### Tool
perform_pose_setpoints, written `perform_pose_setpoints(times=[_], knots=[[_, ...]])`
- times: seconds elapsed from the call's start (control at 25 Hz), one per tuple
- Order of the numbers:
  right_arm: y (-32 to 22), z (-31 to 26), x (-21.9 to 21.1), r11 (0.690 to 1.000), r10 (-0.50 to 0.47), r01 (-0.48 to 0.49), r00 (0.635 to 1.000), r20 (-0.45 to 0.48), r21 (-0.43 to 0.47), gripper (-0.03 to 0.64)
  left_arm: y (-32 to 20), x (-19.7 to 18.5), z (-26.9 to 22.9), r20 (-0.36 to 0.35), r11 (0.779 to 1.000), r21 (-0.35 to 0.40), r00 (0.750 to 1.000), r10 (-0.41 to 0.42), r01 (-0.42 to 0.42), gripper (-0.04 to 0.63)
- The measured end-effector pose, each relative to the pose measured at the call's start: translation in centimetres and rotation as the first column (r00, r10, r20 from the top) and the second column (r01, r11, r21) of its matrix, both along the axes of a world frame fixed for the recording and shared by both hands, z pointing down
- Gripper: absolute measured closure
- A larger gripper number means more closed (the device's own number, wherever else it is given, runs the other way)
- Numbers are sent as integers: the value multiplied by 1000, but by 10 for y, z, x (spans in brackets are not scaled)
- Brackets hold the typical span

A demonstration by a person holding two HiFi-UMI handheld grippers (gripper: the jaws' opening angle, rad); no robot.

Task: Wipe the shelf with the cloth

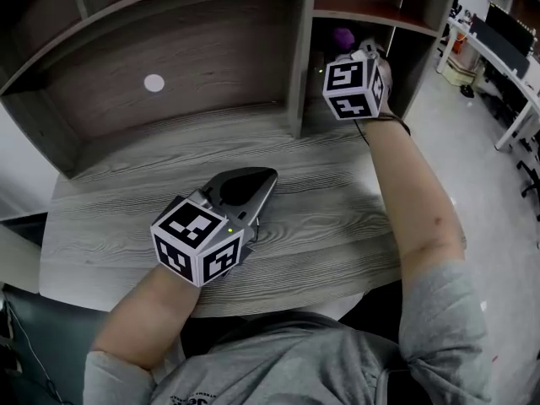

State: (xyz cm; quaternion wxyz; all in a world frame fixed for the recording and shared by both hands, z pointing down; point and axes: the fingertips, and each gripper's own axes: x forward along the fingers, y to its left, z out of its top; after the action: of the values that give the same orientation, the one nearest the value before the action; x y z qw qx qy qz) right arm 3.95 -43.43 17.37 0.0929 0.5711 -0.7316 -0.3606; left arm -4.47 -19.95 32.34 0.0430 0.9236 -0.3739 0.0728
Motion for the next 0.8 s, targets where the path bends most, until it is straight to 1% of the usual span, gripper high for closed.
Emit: perform_pose_setpoints(times=[0.04, 0.08, 0.12, 0.24, 0.32, 0.4, 0.48, 0.52, 0.56, 0.68, 0.76, 0.8], knots=[[0, 3, -14, 999, 6, -1, 994, -110, 46, 543, 0, 0, 0, -2, 1000, 0, 1000, -1, 1, 585], [0, 7, -26, 997, 12, 4, 979, -204, 81, 543, 0, 0, 0, -4, 1000, -1, 1000, -2, 2, 584], [-1, 11, -35, 994, 9, 21, 961, -276, 104, 543, 0, 0, 0, -5, 1000, -2, 1000, -1, 1, 585], [-1, 16, -51, 989, -25, 82, 913, -408, 124, 547, 0, 1, 0, 0, 1000, -4, 1000, 2, -2, 584], [-3, 19, -53, 988, -25, 97, 873, -487, 122, 546, -1, 0, 0, 1, 1000, -3, 1000, 1, -1, 584], [-4, 25, -49, 987, -9, 99, 814, -581, 125, 543, -1, 0, 0, -2, 1000, -2, 1000, -2, 2, 584], [-1, 31, -45, 982, 31, 105, 734, -678, 158, 543, -1, 1, 0, -3, 1000, -4, 1000, 0, 0, 585], [0, 34, -45, 978, 51, 110, 697, -716, 177, 543, -1, 1, 0, -1, 1000, -4, 1000, 3, -3, 584], [-1, 35, -48, 975, 63, 115, 671, -738, 188, 543, -1, 1, 0, 1, 1000, -2, 1000, 4, -4, 584], [-9, 37, -57, 976, 75, 111, 645, -761, 190, 543, -1, 0, 0, 3, 1000, -1, 1000, 0, 0, 584], [-16, 40, -56, 977, 93, 94, 624, -776, 192, 543, 0, 0, 0, 1, 1000, -1, 1000, -1, 1, 585], [-19, 41, -53, 978, 99, 83, 620, -778, 190, 543, -1, 0, 0, 0, 1000, 0, 1000, -3, 3, 585]])
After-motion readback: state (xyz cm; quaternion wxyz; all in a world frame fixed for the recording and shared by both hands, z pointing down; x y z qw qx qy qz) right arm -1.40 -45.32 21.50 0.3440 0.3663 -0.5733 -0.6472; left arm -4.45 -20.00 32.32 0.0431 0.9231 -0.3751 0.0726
